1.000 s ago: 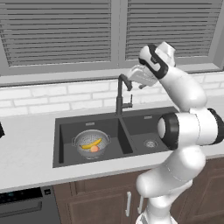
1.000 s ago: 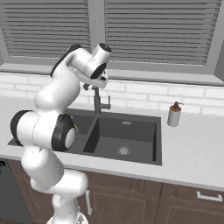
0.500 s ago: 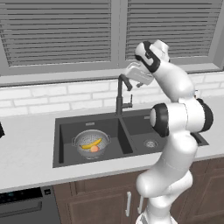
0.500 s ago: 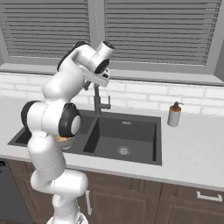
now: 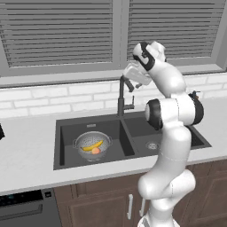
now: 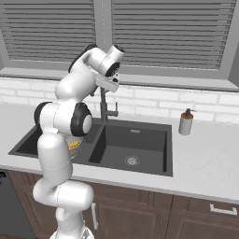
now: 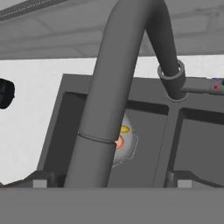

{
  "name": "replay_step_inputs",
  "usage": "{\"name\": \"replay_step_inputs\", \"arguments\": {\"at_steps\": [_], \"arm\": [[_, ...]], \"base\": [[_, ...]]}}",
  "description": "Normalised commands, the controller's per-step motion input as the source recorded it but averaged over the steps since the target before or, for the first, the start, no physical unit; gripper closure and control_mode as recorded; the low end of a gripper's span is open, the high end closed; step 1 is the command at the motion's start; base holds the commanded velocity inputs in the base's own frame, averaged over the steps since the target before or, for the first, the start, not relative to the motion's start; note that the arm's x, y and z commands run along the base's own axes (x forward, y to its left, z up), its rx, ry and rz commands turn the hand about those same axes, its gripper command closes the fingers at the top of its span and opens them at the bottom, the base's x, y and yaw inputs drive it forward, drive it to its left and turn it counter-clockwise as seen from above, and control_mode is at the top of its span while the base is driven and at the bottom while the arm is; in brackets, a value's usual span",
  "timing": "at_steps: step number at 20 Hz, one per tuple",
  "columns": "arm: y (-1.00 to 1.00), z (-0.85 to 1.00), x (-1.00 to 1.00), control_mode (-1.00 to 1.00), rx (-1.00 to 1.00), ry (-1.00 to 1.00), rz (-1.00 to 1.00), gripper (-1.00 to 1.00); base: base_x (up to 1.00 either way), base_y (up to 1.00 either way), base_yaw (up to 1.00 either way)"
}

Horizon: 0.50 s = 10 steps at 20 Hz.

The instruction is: Put the colander in the sink, put the banana, peach in the colander, and turn on the sink faucet and pour water over the colander.

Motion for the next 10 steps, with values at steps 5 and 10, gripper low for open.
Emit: {"name": "replay_step_inputs", "arguments": {"at_steps": [5,10], "arm": [[0.01,0.00,-0.11,-1.00,0.00,0.00,0.05,-1.00],[0.05,0.00,-0.39,-1.00,0.00,0.00,0.07,-1.00]], "base": [[0.00,0.00,0.00],[0.00,0.00,0.00]]}}
